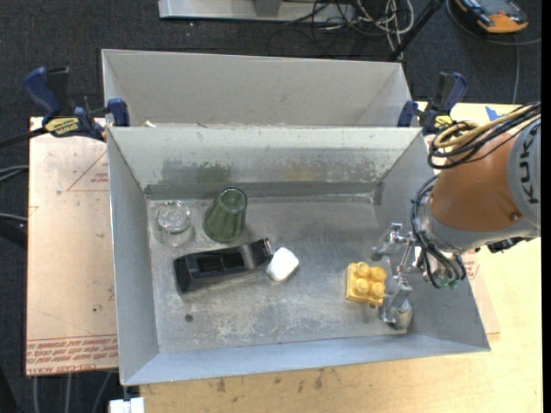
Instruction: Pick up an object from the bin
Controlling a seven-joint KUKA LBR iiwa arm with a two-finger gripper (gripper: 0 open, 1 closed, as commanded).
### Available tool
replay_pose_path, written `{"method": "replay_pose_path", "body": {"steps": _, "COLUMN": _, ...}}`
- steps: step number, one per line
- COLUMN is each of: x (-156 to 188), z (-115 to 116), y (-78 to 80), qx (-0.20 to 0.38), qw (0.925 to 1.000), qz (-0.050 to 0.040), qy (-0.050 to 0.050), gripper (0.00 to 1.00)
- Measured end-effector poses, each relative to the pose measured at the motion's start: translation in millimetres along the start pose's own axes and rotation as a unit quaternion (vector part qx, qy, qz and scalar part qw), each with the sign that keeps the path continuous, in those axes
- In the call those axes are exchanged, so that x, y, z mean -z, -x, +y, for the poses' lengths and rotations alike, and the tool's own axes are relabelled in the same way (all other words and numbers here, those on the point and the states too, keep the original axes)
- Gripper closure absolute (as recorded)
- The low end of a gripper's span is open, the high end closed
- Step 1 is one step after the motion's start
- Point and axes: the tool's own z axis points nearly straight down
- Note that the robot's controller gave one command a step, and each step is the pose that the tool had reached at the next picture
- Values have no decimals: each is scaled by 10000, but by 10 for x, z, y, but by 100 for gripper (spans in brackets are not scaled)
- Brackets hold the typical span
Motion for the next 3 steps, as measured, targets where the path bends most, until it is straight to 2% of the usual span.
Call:
{"method": "replay_pose_path", "body": {"steps": 1, "x": 148, "z": 55, "y": 59, "qx": -841, "qw": 9965, "qz": -26, "qy": -1, "gripper": 0}}
{"method": "replay_pose_path", "body": {"steps": 2, "x": -317, "z": 95, "y": 105, "qx": -1147, "qw": 9934, "qz": -32, "qy": 0, "gripper": 0}}
{"method": "replay_pose_path", "body": {"steps": 3, "x": -453, "z": 122, "y": 151, "qx": -982, "qw": 9952, "qz": -12, "qy": 13, "gripper": 100}}
